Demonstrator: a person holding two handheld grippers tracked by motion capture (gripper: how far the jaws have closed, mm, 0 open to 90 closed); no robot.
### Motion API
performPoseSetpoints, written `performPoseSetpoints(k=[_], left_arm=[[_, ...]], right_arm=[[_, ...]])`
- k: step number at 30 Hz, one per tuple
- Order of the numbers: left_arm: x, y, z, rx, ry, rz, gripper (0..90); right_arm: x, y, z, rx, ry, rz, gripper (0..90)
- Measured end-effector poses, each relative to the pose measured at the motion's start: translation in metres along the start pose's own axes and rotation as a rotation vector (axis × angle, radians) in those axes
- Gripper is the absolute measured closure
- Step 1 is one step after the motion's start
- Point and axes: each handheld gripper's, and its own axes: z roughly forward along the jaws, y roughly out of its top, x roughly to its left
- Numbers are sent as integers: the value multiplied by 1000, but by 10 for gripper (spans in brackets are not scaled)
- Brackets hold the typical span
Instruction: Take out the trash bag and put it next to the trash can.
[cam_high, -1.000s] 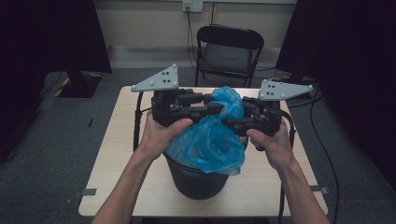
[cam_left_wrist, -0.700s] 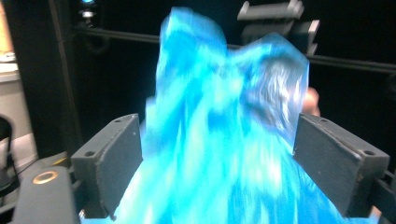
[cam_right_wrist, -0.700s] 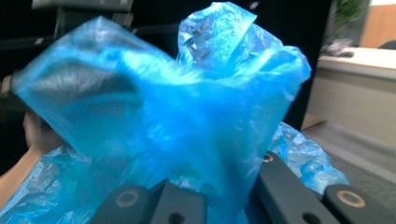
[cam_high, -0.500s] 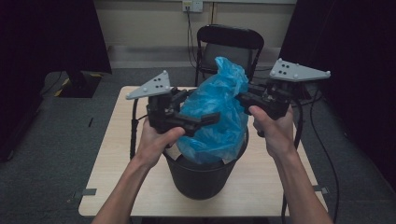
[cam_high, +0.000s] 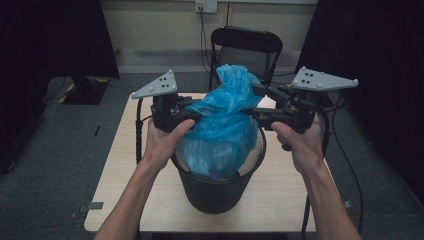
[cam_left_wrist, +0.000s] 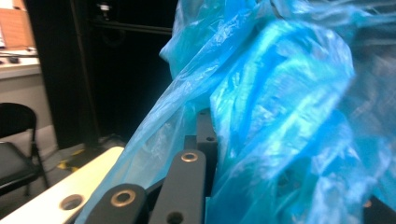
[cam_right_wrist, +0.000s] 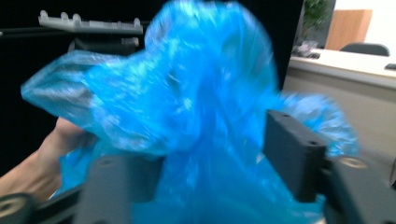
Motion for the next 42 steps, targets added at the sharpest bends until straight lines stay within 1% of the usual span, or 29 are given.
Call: performPoseSetpoints(k=[2, 3, 4, 5, 6, 8, 9, 11, 12, 14, 15, 18, 20, 22, 23, 24, 26, 27, 30, 31, 32, 33, 34, 35, 36, 37, 39, 40, 42], left_arm=[[3, 2, -3, -10, 23, -10, 869], [5, 3, -4, -20, 23, -22, 869], [6, 4, -4, -27, 10, -30, 869], [5, 4, -3, -25, 8, -22, 869], [4, 5, -2, -25, 2, -19, 869], [-2, 7, 2, -23, -15, -4, 869], [-4, 8, 5, -27, -27, -6, 868], [-10, 12, 12, -26, -44, 1, 868], [-12, 14, 14, -27, -50, 6, 867], [-15, 19, 17, -26, -68, 10, 867], [-16, 21, 18, -24, -66, 18, 867], [-17, 25, 18, -24, -68, 17, 868], [-16, 23, 20, -35, -97, 7, 869], [-15, 22, 22, -51, -115, 5, 869], [-15, 21, 24, -55, -124, -1, 869], [-15, 21, 24, -55, -124, -1, 870], [-16, 20, 25, -38, -128, 9, 869], [-16, 20, 25, -38, -128, 9, 868], [-15, 20, 24, -30, -130, 12, 865], [-15, 19, 25, -26, -130, 8, 855], [-14, 18, 25, -29, -130, 6, 848], [-14, 18, 25, -29, -130, 6, 826], [-12, 17, 25, -27, -121, -4, 789], [-12, 17, 25, -27, -121, -4, 756], [-11, 17, 24, -24, -111, -7, 720], [-10, 17, 21, -24, -80, -5, 679], [-9, 17, 19, -27, -60, -6, 606], [-9, 17, 19, -27, -60, -6, 556], [-6, 18, 17, -23, -19, -16, 439]], right_arm=[[-1, -6, -2, -15, 52, 26, 267], [-2, -8, -2, -27, 90, 43, 239], [-2, -10, -2, -32, 113, 49, 208], [-2, -13, 1, -29, 140, 53, 163], [-1, -15, 4, -12, 139, 54, 153], [0, -17, 11, -6, 124, 47, 134], [0, -19, 15, -4, 131, 51, 121], [0, -21, 25, 4, 171, 59, 119], [1, -22, 31, 24, 188, 51, 119], [5, -24, 38, 69, 191, 38, 119], [6, -26, 41, 90, 192, 25, 123], [5, -31, 44, 114, 179, 9, 144], [3, -32, 44, 118, 183, 5, 149], [4, -31, 46, 125, 186, -4, 198], [5, -30, 49, 135, 170, -16, 302], [5, -30, 50, 138, 159, -28, 360], [2, -32, 51, 143, 171, -23, 494], [2, -32, 51, 143, 171, -23, 494], [-2, -36, 49, 142, 201, -10, 681], [-4, -37, 49, 140, 212, -7, 767], [-4, -37, 50, 139, 210, -2, 796], [-4, -37, 50, 139, 210, -2, 796], [-5, -37, 51, 142, 206, -2, 827], [-5, -37, 51, 142, 206, -2, 827], [-7, -38, 52, 143, 207, -3, 840], [-8, -38, 52, 135, 200, -1, 844], [-10, -38, 53, 124, 194, 8, 848], [-10, -38, 53, 124, 194, 8, 848], [-14, -38, 52, 104, 185, 21, 850]])
